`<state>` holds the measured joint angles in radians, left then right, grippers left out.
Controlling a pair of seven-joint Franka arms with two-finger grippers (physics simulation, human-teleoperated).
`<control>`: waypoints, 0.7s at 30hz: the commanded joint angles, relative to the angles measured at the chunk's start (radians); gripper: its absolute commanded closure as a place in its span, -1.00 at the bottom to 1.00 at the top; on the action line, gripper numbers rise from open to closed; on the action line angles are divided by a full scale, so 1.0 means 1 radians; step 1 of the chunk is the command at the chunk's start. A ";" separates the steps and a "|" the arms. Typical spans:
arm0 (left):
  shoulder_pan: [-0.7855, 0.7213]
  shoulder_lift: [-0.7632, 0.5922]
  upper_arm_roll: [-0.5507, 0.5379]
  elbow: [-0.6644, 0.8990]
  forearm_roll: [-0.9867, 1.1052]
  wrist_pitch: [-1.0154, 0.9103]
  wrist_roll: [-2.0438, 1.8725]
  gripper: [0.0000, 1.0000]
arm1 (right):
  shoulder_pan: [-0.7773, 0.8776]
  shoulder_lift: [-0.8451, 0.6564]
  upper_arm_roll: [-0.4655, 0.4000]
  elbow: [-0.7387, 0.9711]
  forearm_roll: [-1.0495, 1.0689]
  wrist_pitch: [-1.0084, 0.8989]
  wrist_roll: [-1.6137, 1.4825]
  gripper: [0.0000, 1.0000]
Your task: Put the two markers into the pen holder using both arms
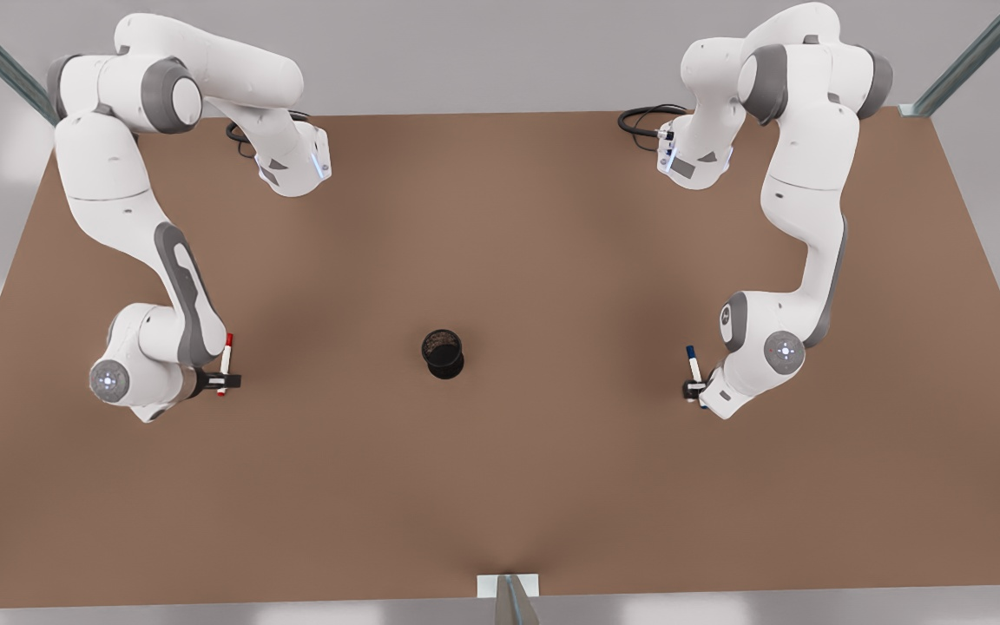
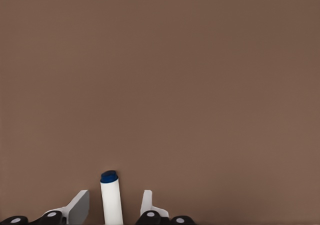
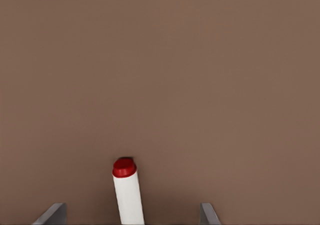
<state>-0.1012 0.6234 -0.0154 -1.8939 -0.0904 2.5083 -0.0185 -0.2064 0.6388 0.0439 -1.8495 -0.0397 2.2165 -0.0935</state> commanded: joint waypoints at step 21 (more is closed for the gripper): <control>-0.002 0.015 0.000 0.001 0.003 0.010 0.034 0.30 | 0.013 -0.031 0.002 -0.025 -0.019 0.022 -0.040 0.03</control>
<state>-0.1028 0.6372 -0.0153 -1.8925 -0.0880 2.5182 0.0080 -0.1946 0.6082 0.0467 -1.8751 -0.0593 2.2388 -0.1190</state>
